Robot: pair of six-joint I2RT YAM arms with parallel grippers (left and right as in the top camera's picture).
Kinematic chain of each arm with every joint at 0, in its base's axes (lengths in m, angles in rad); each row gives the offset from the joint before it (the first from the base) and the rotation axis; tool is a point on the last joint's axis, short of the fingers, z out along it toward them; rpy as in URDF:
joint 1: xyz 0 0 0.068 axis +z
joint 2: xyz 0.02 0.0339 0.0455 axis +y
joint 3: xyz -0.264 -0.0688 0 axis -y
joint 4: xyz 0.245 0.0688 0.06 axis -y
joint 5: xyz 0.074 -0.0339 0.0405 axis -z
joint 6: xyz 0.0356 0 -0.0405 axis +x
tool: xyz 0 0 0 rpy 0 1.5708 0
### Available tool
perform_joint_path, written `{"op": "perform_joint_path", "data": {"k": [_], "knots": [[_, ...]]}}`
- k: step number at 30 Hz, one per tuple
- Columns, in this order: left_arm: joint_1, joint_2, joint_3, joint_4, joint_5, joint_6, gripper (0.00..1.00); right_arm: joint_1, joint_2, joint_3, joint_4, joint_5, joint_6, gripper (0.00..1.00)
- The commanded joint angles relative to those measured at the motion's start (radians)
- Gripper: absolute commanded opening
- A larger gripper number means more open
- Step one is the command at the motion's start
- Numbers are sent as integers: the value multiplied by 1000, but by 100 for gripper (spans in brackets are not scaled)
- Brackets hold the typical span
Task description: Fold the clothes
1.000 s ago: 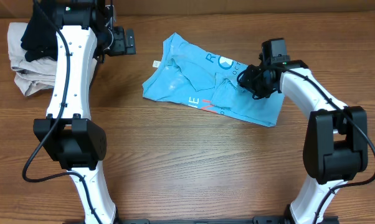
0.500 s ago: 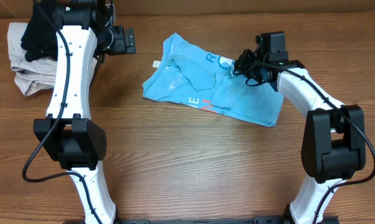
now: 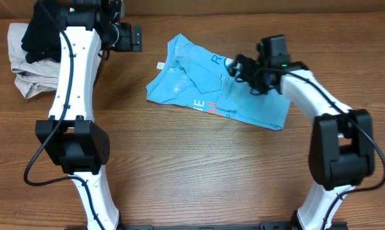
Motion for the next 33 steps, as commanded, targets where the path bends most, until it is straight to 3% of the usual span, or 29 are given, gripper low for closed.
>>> {"op": "perform_joint_path", "data": {"k": [1,6,11,18,28,33], "knots": [[-32,15,-106,95,141,196,100,-69,-138,19,-108,0,-97,100],[-72,16,-246,275,183,324,100,-146,-208,19,-306,0,-182,100],[-121,50,-315,390,183,330,100,-222,-226,19,-437,23,-218,100],[-158,183,-315,392,194,292,100,-240,-226,19,-462,31,-219,100],[-147,214,-315,409,172,275,100,-240,-226,19,-461,31,-235,100],[-146,256,-315,420,168,272,95,-237,-226,18,-455,31,-238,99]]}}
